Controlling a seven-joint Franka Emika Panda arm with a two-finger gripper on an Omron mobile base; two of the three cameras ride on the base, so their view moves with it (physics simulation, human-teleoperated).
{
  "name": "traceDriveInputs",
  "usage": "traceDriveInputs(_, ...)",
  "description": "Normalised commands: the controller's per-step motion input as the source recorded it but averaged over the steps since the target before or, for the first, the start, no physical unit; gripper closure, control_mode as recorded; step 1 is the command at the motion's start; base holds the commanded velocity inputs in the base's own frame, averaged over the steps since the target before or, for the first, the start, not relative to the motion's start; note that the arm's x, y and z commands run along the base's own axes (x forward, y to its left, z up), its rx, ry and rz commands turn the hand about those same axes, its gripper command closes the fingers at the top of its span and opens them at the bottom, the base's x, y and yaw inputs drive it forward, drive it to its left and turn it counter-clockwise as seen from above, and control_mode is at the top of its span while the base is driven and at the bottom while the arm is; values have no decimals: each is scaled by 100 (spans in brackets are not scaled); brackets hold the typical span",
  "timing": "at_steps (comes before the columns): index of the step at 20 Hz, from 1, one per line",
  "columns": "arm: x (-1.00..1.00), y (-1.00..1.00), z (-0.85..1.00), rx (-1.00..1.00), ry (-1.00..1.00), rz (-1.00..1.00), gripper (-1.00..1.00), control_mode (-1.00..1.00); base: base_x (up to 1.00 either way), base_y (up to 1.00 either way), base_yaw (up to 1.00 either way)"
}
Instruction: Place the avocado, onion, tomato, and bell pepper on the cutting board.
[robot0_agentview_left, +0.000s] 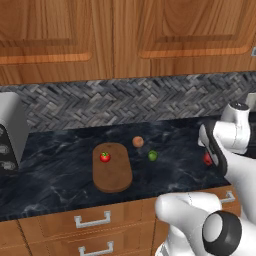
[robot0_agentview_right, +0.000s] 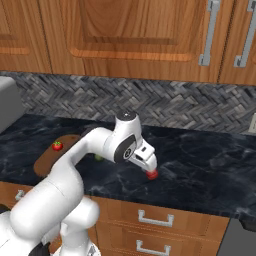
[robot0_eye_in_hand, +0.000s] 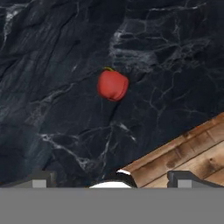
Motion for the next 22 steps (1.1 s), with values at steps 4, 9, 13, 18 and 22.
traceDriveInputs(4, 25, -23, -22, 3, 3, 0, -100, -100, 0, 0, 0)
traceDriveInputs(9, 27, -16, -16, 4, 6, 0, -100, -100, 0, 0, 0)
traceDriveInputs(13, 32, -4, -18, 3, 8, 0, -100, -100, 0, 0, 0)
traceDriveInputs(18, 33, -5, -18, 3, 7, 0, -100, -100, 0, 0, 0)
traceDriveInputs(22, 27, -15, -22, 3, 7, 0, -100, -100, 0, 0, 0)
